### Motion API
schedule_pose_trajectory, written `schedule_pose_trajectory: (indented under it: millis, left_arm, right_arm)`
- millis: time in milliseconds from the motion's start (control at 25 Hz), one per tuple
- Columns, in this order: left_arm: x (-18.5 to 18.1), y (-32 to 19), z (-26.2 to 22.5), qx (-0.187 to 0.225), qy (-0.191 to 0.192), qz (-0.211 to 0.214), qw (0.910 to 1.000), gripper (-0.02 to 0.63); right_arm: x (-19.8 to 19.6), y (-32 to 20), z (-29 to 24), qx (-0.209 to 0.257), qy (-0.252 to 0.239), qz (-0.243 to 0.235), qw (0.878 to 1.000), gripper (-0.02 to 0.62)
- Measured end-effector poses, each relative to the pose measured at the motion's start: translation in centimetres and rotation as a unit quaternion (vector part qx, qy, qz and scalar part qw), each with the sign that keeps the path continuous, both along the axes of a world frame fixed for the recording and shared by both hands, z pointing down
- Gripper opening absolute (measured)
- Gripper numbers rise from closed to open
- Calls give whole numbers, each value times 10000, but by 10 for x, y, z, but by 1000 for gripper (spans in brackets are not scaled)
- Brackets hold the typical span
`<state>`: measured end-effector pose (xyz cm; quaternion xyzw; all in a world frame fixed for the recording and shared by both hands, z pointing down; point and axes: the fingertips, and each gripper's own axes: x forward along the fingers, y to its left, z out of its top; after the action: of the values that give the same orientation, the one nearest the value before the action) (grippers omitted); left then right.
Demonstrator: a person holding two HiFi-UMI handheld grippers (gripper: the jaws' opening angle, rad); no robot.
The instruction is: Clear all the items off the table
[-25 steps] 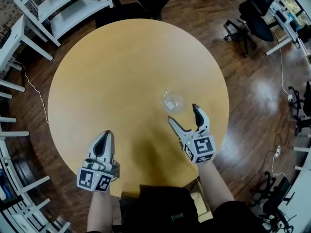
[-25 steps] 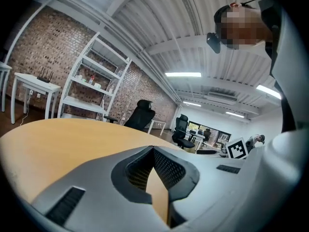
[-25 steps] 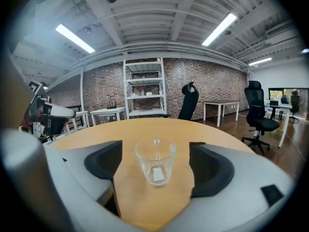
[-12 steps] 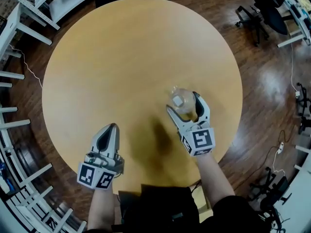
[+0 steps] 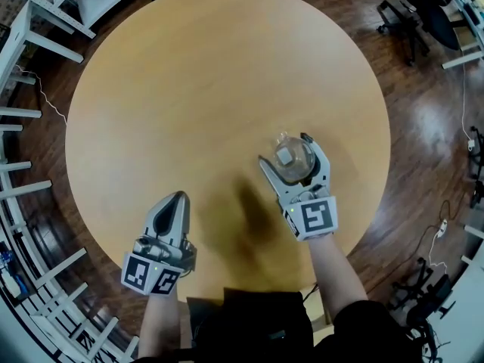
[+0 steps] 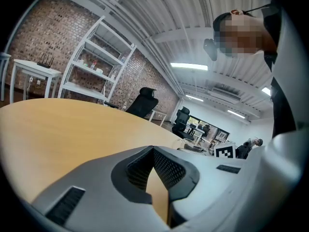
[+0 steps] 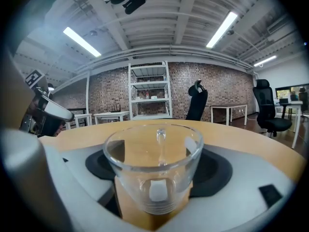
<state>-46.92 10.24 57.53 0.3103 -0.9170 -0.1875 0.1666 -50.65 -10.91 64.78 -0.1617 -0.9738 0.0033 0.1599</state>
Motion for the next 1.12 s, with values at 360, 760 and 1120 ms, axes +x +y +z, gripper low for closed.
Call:
schedule_pose_trajectory:
  millis: [360,760,1120]
  left_arm:
    - [6,3,-4,37,-32,56,10000,-8]
    - [22,18,-27,176,-307,241,9991,-8]
    - [39,59,-71,373,-784,528,9948,-8]
  right_arm:
    - [12,8,-11,-104,-103,-105,9998,416]
    - [51,52,-68,-320,-483,-448,9973,414]
    - [89,104,-137,-469,-930,-244,9943,414]
